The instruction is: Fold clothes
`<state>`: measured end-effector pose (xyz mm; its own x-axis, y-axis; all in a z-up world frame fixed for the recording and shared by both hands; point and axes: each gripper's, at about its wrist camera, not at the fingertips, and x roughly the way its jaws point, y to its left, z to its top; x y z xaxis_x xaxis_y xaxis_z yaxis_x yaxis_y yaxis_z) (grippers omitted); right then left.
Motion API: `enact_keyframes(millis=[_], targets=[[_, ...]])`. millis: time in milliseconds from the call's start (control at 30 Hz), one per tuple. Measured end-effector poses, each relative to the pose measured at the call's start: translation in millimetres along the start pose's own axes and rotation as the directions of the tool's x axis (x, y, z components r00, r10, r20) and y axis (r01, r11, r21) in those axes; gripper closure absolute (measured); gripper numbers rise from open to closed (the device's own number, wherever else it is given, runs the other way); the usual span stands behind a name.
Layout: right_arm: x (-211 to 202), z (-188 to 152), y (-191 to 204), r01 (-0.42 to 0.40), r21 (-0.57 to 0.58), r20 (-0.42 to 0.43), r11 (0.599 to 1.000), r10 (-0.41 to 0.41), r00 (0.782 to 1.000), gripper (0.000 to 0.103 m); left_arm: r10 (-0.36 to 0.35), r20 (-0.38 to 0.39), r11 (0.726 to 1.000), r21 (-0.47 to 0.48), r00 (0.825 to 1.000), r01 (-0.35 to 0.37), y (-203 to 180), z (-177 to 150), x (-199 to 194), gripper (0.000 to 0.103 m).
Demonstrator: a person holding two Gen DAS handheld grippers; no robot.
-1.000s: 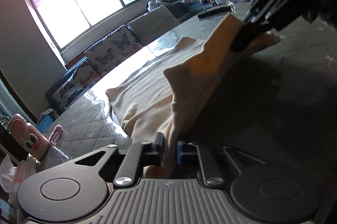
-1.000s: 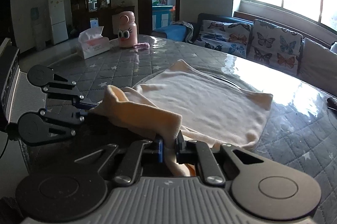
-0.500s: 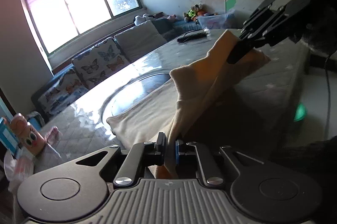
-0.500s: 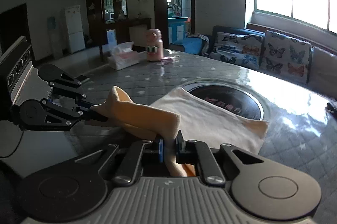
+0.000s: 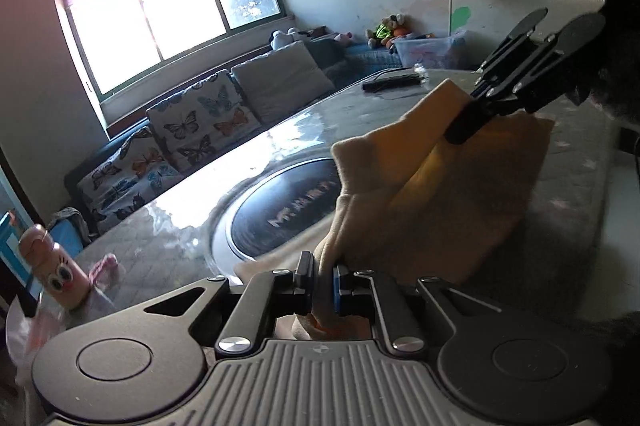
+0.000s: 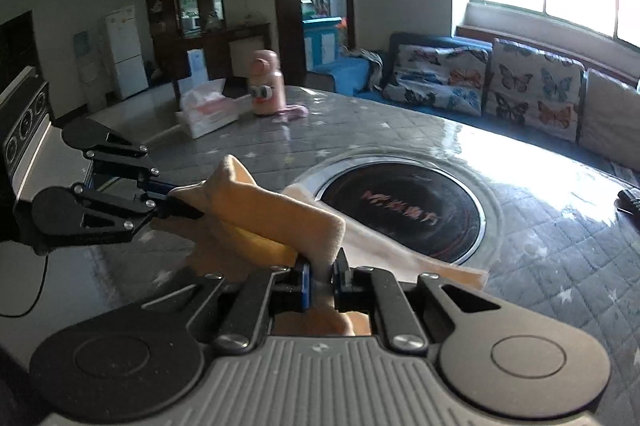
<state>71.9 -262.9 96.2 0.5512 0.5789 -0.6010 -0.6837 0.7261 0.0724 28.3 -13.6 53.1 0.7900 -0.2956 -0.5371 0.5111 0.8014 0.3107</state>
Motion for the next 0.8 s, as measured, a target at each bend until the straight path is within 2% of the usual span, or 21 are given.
enact_keyframes(millis=[133,233,333,433,500,567,700,800], targets=[[44,16,-31,0.038,0.036,-0.036,0.999,-0.036,0.999,0.094,0.007,-0.055,0.999,-0.034,0.998,-0.009,21,7,55,0.093],[79,17,-51,0.070,0.086,-0.068,0.994,-0.065,0.996,0.093,0.009,-0.103,0.996,-0.084,0.995,-0.018,32,5,95,0.091],[94,9,-63,0.099,0.134,-0.075,0.986,-0.089,0.993,0.092,0.020,-0.148,0.991,-0.126,0.989,-0.039,38,-2,124,0.086],[106,-2,-74,0.126,0.182,-0.078,0.975,-0.113,0.990,0.085,0.054,-0.158,0.986,-0.144,0.986,-0.078,41,-8,130,0.082],[113,-9,-82,0.144,0.214,-0.081,0.966,-0.129,0.988,0.079,0.070,-0.153,0.985,-0.148,0.986,-0.093,44,-9,126,0.074],[117,-15,-88,0.161,0.244,-0.080,0.956,-0.146,0.986,0.079,0.089,-0.149,0.982,-0.151,0.985,-0.112,48,-11,123,0.070],[91,-26,-89,0.214,0.266,-0.040,0.940,-0.211,0.977,0.079,0.125,-0.163,0.973,-0.173,0.979,-0.154,54,-16,118,0.070],[77,-34,-80,0.190,0.256,-0.026,0.948,-0.189,0.982,0.079,0.145,-0.162,0.964,-0.197,0.976,-0.176,57,-15,114,0.070]])
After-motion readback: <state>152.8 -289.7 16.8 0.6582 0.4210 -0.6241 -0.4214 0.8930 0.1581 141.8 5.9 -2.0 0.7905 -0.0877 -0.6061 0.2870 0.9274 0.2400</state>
